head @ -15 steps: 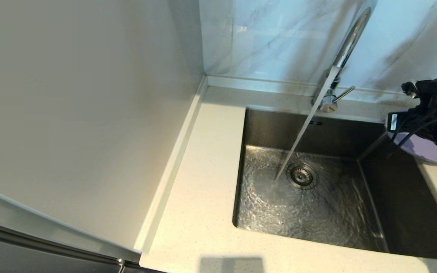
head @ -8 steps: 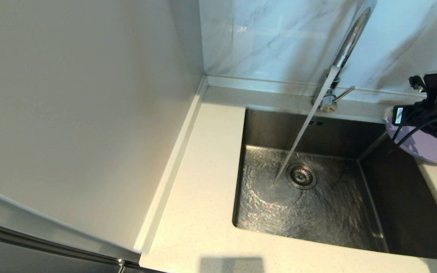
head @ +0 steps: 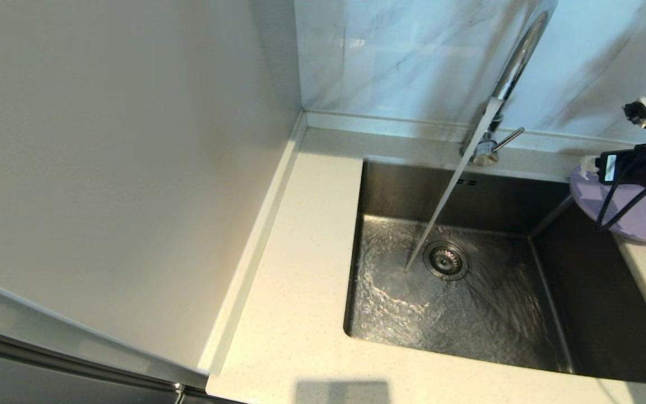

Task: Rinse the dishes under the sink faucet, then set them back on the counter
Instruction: Pick up the bowl

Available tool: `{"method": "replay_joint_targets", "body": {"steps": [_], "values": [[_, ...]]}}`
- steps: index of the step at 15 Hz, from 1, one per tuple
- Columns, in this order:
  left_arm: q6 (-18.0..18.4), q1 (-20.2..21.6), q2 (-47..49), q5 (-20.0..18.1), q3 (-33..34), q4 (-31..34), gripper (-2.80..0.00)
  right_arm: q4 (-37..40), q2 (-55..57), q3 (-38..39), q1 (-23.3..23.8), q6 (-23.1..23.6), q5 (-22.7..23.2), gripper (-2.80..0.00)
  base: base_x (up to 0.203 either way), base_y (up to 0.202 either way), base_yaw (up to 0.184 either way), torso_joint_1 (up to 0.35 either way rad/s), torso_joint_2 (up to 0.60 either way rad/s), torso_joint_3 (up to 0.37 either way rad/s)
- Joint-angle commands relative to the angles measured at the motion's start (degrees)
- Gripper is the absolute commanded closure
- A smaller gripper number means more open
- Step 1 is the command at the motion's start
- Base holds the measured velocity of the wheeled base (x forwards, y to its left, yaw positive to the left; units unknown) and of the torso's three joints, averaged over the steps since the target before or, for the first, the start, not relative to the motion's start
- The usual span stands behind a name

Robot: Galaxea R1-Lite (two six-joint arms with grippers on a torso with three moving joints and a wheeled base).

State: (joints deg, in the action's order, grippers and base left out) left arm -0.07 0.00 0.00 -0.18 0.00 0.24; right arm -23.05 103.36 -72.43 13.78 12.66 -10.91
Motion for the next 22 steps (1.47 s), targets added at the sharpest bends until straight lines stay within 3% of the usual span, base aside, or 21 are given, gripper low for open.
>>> {"method": "replay_joint_targets", "body": {"steps": [1,4,7,10,12,14,15,18,22], "values": [[-0.01,0.00,0.00,0.01,0.00,0.02,0.00,16.59,-10.32,0.79,0.22,-2.05,0.25,-2.80,0.000,0.000,0.000,0.000,0.00,0.000],[-0.01,0.00,0.00,0.01,0.00,0.02,0.00,44.77,-18.29,-2.74,0.10,-9.91,5.74,-2.80,0.000,0.000,0.000,0.000,0.00,0.000],[-0.01,0.00,0.00,0.01,0.00,0.02,0.00,68.53,-22.62,-10.37,-0.04,-18.86,19.11,-2.80,0.000,0.000,0.000,0.000,0.00,0.000],[-0.01,0.00,0.00,0.01,0.00,0.02,0.00,73.07,-25.85,-10.67,-1.86,-30.95,29.59,-2.80,0.000,0.000,0.000,0.000,0.00,0.000],[-0.01,0.00,0.00,0.01,0.00,0.02,0.00,73.01,-29.02,-7.57,-3.67,-32.52,32.95,-2.80,0.000,0.000,0.000,0.000,0.00,0.000],[-0.01,0.00,0.00,0.01,0.00,0.02,0.00,72.97,-30.66,-5.58,-4.54,-32.87,33.04,-2.80,0.000,0.000,0.000,0.000,0.00,0.000],[-0.01,0.00,0.00,0.01,0.00,0.02,0.00,72.97,-31.05,-4.37,-4.55,-32.88,32.78,0.00,0.000,0.000,0.000,0.000,0.00,0.000],[-0.01,0.00,0.00,0.01,0.00,0.02,0.00,71.81,-32.86,-0.72,-4.55,-32.63,28.51,0.00,0.000,0.000,0.000,0.000,0.00,0.000],[-0.01,0.00,0.00,0.01,0.00,0.02,0.00,71.70,-39.09,7.27,-4.48,-28.31,27.57,0.00,0.000,0.000,0.000,0.000,0.00,0.000]]}}
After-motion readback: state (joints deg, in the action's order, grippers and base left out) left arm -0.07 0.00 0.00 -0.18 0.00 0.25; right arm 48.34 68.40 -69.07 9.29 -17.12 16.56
